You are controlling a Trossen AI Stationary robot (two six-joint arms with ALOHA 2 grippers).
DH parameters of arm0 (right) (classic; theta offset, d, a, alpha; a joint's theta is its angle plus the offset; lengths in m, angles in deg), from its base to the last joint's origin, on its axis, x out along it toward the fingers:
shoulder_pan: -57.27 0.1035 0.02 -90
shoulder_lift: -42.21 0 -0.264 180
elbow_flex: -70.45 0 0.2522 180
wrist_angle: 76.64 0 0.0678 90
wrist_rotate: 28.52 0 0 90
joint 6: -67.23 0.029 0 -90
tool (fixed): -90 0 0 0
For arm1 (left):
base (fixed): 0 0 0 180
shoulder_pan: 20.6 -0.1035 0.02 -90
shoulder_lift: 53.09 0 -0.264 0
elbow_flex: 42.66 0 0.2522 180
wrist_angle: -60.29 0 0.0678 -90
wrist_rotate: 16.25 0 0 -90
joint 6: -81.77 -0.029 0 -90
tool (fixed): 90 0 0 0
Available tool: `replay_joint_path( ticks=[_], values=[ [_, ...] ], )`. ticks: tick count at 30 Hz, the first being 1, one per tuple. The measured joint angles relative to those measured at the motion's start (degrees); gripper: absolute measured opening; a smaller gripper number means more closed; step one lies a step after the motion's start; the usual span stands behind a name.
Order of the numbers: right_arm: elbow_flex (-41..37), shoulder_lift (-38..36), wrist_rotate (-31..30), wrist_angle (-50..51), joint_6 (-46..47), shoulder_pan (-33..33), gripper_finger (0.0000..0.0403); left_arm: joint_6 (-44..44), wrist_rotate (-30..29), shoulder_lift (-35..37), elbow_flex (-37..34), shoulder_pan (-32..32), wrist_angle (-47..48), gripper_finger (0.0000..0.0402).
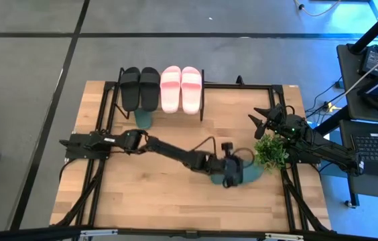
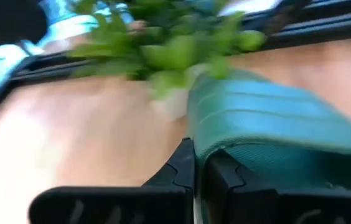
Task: Pick and place slides into the shelf
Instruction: Put the green slide under the shelf
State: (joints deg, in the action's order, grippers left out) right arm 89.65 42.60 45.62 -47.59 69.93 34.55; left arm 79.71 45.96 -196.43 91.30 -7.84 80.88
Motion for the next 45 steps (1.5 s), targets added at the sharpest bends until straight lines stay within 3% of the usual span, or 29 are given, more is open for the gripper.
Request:
replay_joint_path(
  ticks=[7, 12, 16, 20, 27, 32, 38, 45],
  values=[
    [0.0, 0.0, 0.0, 0.0, 0.0, 0.0, 0.0206, 3.7, -2.7, 5.3, 0.0, -5.0, 11.6, 0.0003],
    [0.0, 0.0, 0.0, 0.0, -0.1, 0.0, 0.0206, 4.5, -8.8, 10.4, -0.9, -6.2, 18.8, 0.0003],
    [0.0, 0.0, 0.0, 0.0, -0.2, 0.0, 0.0206, 5.0, -12.7, 17.2, -5.8, -5.9, 21.0, 0.0002],
    [0.0, 0.0, 0.0, 0.0, -0.4, 0.0, 0.0206, 10.5, -17.4, 26.2, -14.9, -5.3, 25.8, 0.0002],
    [0.0, 0.0, 0.0, 0.0, -0.2, 0.0, 0.0206, 30.0, -27.2, 42.9, -35.5, -1.3, 26.8, 0.0002],
    [0.0, 0.0, 0.0, 0.0, -0.2, 0.0, 0.0206, 47.9, -37.8, 50.0, -47.6, 4.7, 27.2, 0.0002],
    [0.0, 0.0, 0.0, 0.0, -0.2, 0.0, 0.0206, 69.4, -46.5, 51.1, -57.0, 8.9, 27.2, 0.0002],
    [0.0, 0.0, 0.0, 0.0, -0.2, 0.0, 0.0206, 84.7, -46.4, 48.3, -64.8, 8.9, 27.1, 0.0002]
  ],
)
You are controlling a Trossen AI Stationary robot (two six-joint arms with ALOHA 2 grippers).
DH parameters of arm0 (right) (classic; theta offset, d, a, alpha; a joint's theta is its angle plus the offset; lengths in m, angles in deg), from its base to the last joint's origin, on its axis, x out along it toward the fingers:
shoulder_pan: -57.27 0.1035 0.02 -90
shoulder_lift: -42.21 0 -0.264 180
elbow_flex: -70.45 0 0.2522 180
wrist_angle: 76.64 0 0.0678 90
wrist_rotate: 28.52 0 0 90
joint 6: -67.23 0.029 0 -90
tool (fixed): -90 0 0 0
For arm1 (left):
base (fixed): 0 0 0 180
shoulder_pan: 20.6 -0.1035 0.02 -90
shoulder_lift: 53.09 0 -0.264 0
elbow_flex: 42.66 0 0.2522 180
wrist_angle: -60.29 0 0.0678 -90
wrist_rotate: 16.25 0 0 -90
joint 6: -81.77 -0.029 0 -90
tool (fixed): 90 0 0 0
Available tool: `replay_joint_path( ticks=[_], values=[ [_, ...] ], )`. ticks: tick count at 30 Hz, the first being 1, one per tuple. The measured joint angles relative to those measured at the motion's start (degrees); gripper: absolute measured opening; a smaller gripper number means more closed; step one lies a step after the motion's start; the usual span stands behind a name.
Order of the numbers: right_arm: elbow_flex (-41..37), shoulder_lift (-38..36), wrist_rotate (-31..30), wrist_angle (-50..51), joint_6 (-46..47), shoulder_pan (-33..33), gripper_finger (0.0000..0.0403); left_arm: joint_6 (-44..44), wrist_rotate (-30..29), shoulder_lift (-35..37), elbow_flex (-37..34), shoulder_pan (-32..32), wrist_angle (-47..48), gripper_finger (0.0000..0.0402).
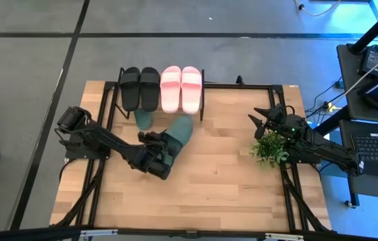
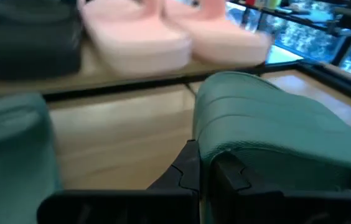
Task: Pick and place slides into the shelf
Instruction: Put the green slide under the shelf
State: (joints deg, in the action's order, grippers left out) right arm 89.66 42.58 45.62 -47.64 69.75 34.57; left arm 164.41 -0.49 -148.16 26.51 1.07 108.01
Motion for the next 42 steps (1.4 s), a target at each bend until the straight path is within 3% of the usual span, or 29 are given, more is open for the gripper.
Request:
replay_joint_path(
  ticks=[10, 19, 42],
  values=[
    [0.0, 0.0, 0.0, 0.0, 0.0, 0.0, 0.0206, 14.4, 3.0, -3.4, -7.1, -0.3, -0.1, 0.0002],
    [0.0, 0.0, 0.0, 0.0, 0.0, 0.0, 0.0206, 26.4, 5.1, -11.0, -7.8, -3.1, 2.6, 0.0002],
    [0.0, 0.0, -0.1, 0.0, 0.0, 0.0, 0.0206, 34.2, 10.1, -13.0, -7.7, -12.5, 8.3, 0.0002]
  ],
)
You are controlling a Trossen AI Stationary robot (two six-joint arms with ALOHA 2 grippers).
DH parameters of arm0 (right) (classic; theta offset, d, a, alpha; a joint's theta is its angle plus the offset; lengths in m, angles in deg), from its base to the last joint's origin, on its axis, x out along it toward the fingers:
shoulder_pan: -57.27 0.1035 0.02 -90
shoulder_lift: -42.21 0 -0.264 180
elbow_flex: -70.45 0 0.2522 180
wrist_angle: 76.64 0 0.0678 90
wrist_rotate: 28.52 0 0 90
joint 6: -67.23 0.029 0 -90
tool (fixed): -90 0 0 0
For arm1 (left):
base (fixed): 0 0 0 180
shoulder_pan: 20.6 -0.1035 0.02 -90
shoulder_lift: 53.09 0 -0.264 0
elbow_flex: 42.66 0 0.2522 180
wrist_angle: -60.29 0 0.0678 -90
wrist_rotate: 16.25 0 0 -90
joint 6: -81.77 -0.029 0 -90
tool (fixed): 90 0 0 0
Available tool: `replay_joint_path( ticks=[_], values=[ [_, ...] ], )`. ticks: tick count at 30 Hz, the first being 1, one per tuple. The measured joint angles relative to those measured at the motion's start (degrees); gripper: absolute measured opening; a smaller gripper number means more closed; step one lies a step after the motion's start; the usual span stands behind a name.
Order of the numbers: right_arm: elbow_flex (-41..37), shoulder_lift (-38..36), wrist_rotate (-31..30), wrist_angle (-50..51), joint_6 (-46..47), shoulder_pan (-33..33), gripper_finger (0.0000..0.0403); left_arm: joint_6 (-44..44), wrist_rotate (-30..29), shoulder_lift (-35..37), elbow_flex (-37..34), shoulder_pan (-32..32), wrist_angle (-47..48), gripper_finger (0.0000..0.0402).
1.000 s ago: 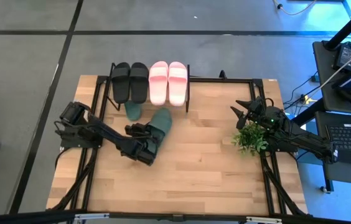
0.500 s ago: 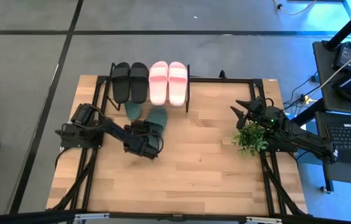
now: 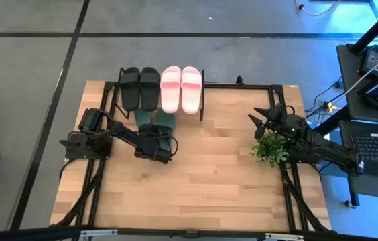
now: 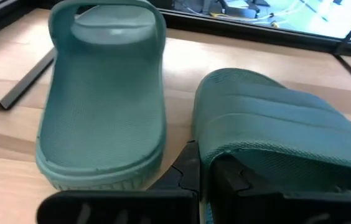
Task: Pick and place slides into the shelf
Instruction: Put the green slide under the shelf
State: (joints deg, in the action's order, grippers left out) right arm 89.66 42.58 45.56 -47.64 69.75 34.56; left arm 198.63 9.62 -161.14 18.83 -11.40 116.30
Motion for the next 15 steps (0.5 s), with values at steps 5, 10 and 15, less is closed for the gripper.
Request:
replay_joint_path(
  ticks=[5, 10, 15],
  values=[
    [0.0, 0.0, 0.0, 0.0, -0.1, 0.0, 0.0206, 1.8, 1.1, 0.0, 0.0, -1.0, 3.3, 0.0002],
    [0.0, 0.0, 0.0, 0.0, -0.2, 0.0, 0.0206, 3.1, 1.5, 0.0, 0.0, -1.6, 3.9, 0.0005],
    [0.0, 0.0, 0.0, 0.0, -3.0, 0.0, 0.0206, 3.1, 2.5, 0.0, 0.0, -1.5, 3.4, 0.0034]
  ],
)
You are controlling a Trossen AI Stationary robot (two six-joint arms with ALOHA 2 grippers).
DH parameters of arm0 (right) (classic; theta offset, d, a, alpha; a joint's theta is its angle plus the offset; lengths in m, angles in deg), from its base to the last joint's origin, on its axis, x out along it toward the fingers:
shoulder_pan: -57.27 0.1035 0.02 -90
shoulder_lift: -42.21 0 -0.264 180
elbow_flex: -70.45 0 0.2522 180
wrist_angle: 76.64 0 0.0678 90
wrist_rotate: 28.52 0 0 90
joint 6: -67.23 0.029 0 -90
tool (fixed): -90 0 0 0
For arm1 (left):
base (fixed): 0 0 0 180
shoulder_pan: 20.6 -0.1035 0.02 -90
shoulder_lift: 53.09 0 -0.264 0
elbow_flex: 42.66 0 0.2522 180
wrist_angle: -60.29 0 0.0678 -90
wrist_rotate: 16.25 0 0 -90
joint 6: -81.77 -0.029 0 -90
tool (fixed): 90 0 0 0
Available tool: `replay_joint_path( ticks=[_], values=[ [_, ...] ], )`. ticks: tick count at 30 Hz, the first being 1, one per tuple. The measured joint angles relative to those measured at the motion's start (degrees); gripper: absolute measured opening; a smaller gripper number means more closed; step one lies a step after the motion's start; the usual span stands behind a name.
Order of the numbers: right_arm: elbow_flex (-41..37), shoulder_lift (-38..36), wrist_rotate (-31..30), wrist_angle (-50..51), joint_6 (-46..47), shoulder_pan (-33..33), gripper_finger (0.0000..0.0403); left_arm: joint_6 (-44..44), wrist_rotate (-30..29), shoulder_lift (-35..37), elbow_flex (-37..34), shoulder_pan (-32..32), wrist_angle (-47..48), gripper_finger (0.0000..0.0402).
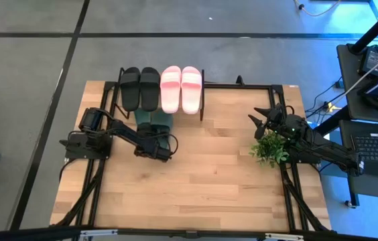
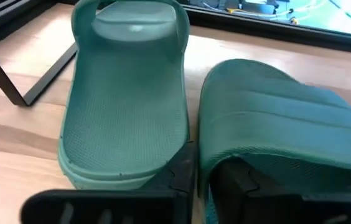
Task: Pick and place slides into the shelf
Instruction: Put the green slide under the shelf
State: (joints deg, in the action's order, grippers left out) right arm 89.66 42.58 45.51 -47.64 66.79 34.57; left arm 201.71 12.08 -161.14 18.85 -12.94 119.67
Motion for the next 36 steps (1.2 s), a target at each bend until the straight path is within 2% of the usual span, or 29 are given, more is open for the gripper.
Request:
replay_joint_path(
  ticks=[5, 17, 20, 28, 36],
  values=[
    [0.0, 0.0, 0.0, 0.0, -0.1, 0.0, 0.0206, 0.0, 0.2, 0.0, 0.0, 0.4, -0.3, 0.005],
    [0.0, 0.0, 0.0, 0.0, -0.1, 0.0, 0.0206, 0.1, 2.6, 0.0, 0.0, 0.3, -0.9, 0.006],
    [0.0, 0.0, 0.0, 0.0, -0.1, 0.0, 0.0206, 0.1, 2.7, 0.0, 0.0, 0.3, -1.3, 0.0083],
    [0.0, 0.0, 0.1, 0.0, -0.1, 0.0, 0.0206, -0.1, 3.0, 0.1, 1.7, 0.9, -0.7, 0.0173],
    [0.0, 0.0, 0.1, 0.0, -0.1, 0.0, 0.0206, -1.8, 1.8, 0.1, 7.9, 3.9, 10.5, 0.0188]
  ],
)
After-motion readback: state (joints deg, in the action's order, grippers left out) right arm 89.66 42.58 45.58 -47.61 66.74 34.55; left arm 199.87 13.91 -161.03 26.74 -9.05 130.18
